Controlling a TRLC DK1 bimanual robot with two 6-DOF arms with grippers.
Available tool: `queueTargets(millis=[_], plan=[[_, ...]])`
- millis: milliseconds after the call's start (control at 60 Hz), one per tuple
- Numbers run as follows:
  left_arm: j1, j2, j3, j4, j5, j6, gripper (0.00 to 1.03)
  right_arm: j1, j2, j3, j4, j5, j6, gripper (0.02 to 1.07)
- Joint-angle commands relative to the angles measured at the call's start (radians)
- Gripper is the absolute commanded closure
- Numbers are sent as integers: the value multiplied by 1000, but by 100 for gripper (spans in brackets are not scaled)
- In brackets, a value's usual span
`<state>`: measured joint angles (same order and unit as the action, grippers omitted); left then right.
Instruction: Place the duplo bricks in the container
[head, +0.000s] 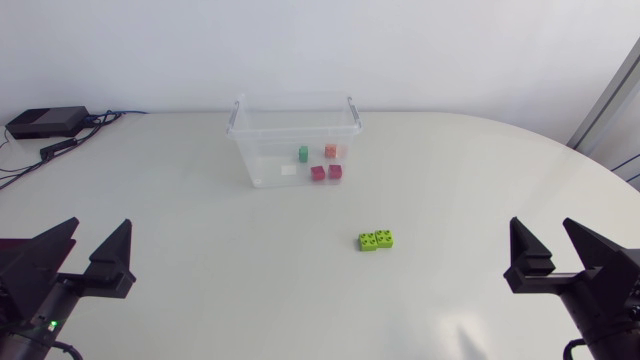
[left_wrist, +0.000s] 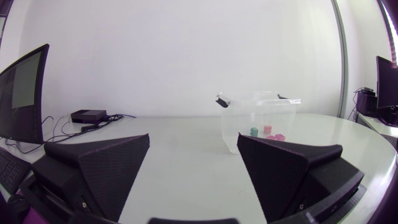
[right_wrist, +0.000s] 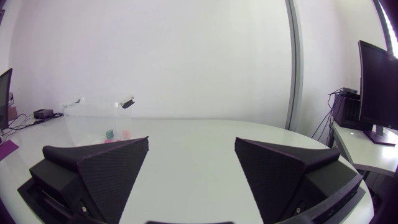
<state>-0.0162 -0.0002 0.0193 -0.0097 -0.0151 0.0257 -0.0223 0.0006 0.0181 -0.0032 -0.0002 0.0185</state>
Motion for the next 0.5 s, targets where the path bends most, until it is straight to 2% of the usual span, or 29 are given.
queueTargets(millis=[0,483], plan=[[-2,-11,-18,-1,4,-12,4,-8,-5,-18,-1,-4,3,7],[-1,-11,-18,-1,4,-12,4,5,-7,26,-6,-18,3,7]])
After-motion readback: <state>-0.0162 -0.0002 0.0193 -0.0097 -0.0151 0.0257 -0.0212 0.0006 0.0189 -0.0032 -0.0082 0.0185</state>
